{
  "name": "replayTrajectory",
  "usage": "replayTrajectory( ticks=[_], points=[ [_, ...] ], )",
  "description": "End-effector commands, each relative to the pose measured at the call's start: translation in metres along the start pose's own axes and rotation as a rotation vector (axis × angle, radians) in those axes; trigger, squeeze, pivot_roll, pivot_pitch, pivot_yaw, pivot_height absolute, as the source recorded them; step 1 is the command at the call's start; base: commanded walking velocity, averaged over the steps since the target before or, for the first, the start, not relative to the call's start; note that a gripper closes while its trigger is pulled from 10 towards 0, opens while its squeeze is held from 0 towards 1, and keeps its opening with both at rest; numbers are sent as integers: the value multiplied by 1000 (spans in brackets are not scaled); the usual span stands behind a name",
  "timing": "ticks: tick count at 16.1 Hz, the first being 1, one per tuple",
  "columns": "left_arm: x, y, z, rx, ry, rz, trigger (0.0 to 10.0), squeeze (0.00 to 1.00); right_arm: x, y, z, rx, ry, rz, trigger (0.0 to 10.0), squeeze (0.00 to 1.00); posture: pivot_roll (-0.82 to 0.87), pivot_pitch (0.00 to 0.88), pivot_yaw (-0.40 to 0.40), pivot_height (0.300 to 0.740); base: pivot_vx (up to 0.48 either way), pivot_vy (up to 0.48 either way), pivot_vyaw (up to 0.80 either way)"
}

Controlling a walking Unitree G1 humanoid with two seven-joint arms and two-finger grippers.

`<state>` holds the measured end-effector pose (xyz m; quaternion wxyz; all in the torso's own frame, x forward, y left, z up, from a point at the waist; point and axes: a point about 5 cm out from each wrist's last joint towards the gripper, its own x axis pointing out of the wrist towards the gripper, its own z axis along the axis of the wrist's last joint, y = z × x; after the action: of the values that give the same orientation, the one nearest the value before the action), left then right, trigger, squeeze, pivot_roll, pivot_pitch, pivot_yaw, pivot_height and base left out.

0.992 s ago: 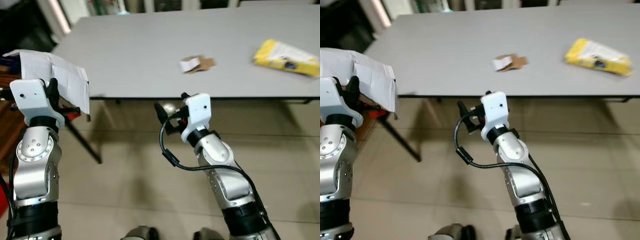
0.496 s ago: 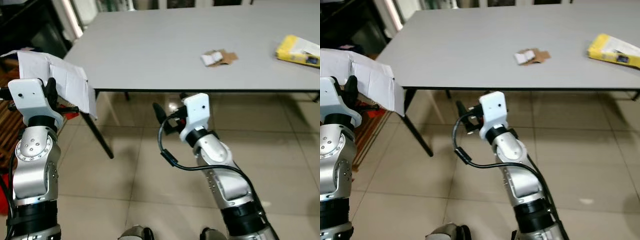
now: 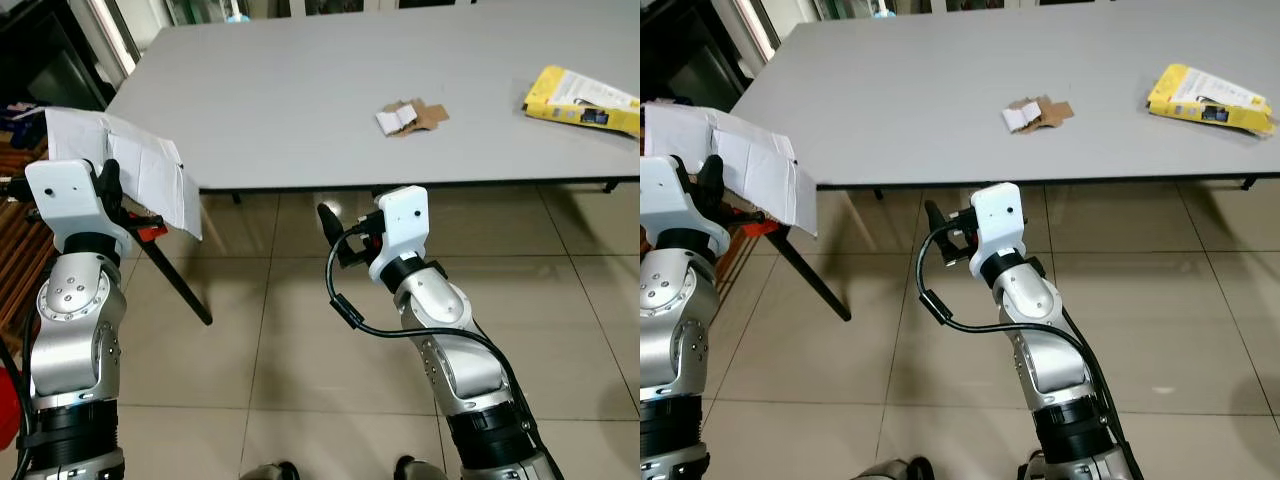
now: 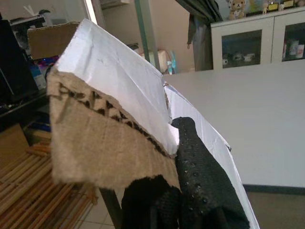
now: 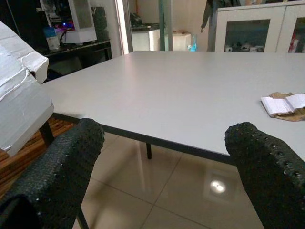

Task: Picking trash to rubbish bin

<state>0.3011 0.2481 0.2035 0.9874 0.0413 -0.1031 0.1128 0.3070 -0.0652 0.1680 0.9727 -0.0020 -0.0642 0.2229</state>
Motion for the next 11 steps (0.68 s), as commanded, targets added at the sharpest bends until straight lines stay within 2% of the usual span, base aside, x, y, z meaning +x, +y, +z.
replayTrajectory(
  ticks=[1,2,11],
  points=[
    [1,5,0,12,14,16,10000,0,2,5,3,-5,-13,18,10000,0,-44,131,124,740,386,251,0],
    [0,6,0,12,13,15,10000,0,1,5,3,-5,-14,19,10000,0,-40,135,125,740,409,247,0],
    [-1,5,1,40,15,0,10000,0,2,8,4,-9,-23,23,10000,0,-35,142,129,740,455,0,0]
  ],
)
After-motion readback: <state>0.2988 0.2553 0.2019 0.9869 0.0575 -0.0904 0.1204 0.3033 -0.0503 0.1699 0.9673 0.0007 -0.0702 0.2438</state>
